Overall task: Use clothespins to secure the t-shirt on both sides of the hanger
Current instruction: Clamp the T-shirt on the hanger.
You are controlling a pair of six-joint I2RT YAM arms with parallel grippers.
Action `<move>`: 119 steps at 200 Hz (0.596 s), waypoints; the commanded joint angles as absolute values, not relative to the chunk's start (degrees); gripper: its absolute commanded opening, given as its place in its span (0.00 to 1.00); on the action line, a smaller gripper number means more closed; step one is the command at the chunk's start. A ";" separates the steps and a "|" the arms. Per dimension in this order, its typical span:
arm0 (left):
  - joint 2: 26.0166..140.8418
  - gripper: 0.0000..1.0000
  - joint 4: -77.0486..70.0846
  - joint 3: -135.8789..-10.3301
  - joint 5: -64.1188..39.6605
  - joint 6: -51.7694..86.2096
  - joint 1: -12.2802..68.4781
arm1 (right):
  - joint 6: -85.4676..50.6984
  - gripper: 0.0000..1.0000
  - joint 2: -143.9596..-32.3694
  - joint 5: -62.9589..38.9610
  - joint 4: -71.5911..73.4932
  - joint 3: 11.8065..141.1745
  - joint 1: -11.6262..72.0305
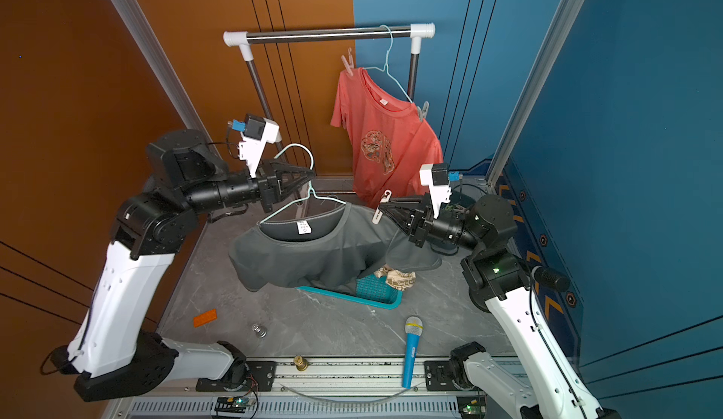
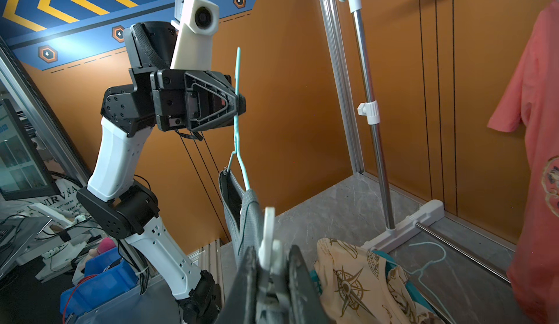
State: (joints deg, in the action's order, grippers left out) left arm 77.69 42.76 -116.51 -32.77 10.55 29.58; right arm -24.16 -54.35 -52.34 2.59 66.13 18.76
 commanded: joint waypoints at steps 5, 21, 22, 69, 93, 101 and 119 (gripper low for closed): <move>76.75 0.02 36.47 -117.15 -36.28 13.41 28.02 | -21.11 0.00 -52.83 -53.32 -0.35 65.34 18.90; 76.69 0.02 35.48 -116.54 -36.98 14.29 27.30 | -21.09 0.00 -52.67 -53.44 -0.47 65.14 18.73; 76.66 0.02 35.40 -116.50 -36.99 14.31 27.27 | -21.09 0.01 -52.66 -53.44 -0.54 65.18 18.73; 76.17 0.02 35.16 -115.05 -35.53 14.18 26.29 | -20.49 0.65 -51.74 -45.10 -6.40 65.74 15.15; 74.74 0.02 35.15 -113.02 -30.43 12.26 26.10 | -19.12 0.77 -51.33 -33.21 -13.76 66.50 12.56; 74.20 0.02 35.16 -112.18 -27.87 11.71 26.19 | -18.70 0.81 -51.24 -28.61 -16.44 66.79 12.10; 72.71 0.02 35.05 -110.36 -19.21 10.07 27.30 | -17.55 0.81 -50.83 -17.75 -22.18 66.57 11.87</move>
State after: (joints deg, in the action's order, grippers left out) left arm 75.64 38.28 -112.03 -30.02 12.32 26.59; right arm -19.79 -51.94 -34.85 -11.53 65.89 12.47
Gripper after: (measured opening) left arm 0.064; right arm 0.807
